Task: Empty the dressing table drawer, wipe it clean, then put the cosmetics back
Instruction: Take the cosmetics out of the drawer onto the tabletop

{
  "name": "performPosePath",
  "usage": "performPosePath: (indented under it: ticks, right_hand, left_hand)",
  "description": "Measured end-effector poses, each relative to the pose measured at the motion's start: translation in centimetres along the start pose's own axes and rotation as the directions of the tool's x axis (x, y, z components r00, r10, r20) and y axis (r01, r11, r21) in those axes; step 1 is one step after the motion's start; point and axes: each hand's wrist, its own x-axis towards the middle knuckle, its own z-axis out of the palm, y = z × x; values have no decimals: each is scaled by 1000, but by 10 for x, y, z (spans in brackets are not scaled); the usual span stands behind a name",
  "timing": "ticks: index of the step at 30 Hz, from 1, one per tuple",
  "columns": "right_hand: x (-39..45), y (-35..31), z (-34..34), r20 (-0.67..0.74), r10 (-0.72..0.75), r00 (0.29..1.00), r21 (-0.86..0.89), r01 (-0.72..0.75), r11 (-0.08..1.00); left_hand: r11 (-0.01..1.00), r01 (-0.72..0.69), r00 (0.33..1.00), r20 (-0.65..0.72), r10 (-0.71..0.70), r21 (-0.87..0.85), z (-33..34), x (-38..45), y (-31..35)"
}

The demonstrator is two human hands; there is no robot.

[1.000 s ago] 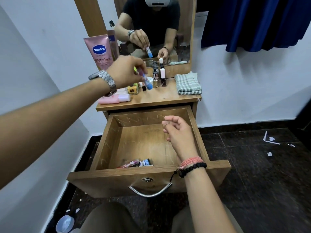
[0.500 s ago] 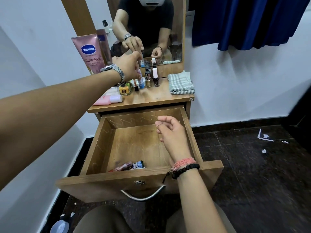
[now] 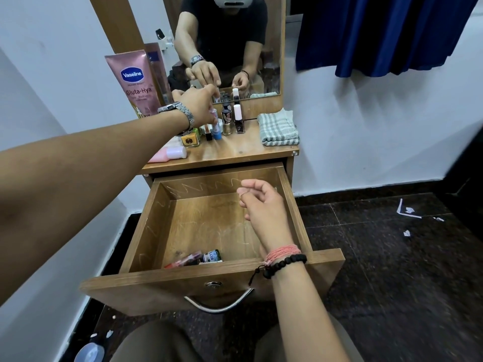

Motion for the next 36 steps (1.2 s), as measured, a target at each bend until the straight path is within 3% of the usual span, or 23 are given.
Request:
performPosePath:
  ticks: [6, 9, 12, 14, 18, 23, 26, 29, 32, 34, 36]
  right_hand:
    - [0, 1, 0, 0, 0, 1000, 1, 0, 1000]
    - [1, 2, 1, -5, -3, 1000, -17, 3, 1000]
    - [1, 3, 0, -4, -16, 1000, -25, 16, 1000]
    - [2, 3, -1, -1, -22, 1000, -19, 22, 1000]
    - [1, 2, 4, 7, -32, 999, -48, 32, 998]
    - [-8, -4, 3, 49, -29, 998, -131, 35, 991]
    - [-12, -5, 2, 151, -24, 988, -255, 62, 965]
    - [-12, -3, 13, 323, 113, 940, -553, 90, 828]
    - [-9, 2, 31, 390, 306, 869, -834, 193, 517]
    - [-6, 7, 44, 400, 368, 839, -905, 298, 305]
    - [-4, 11, 56, 400, 425, 812, -916, 367, 160]
  left_hand:
    - [1000, 9, 1000, 0, -9, -14, -3, -3, 0]
    - [998, -11, 998, -69, 6, -62, -15, -17, 4]
    - [980, -98, 983, -173, 68, -175, -28, -55, 12]
    - [947, -207, 971, -172, 168, -246, -28, -96, 15]
    - [920, -235, 970, -15, 242, -313, -2, -183, 7]
    - [963, -103, 974, 171, 148, -249, 33, -242, -16]
    - [968, 18, 976, 213, 37, -250, 39, -267, -39]
    - [935, 110, 987, 146, -63, -337, 39, -282, -53]
    - [918, 86, 993, 110, -47, -387, 37, -287, -52]
    - [917, 75, 993, 110, -34, -391, 37, -286, -50]
    - [912, 89, 993, 108, -49, -401, 36, -286, -50]
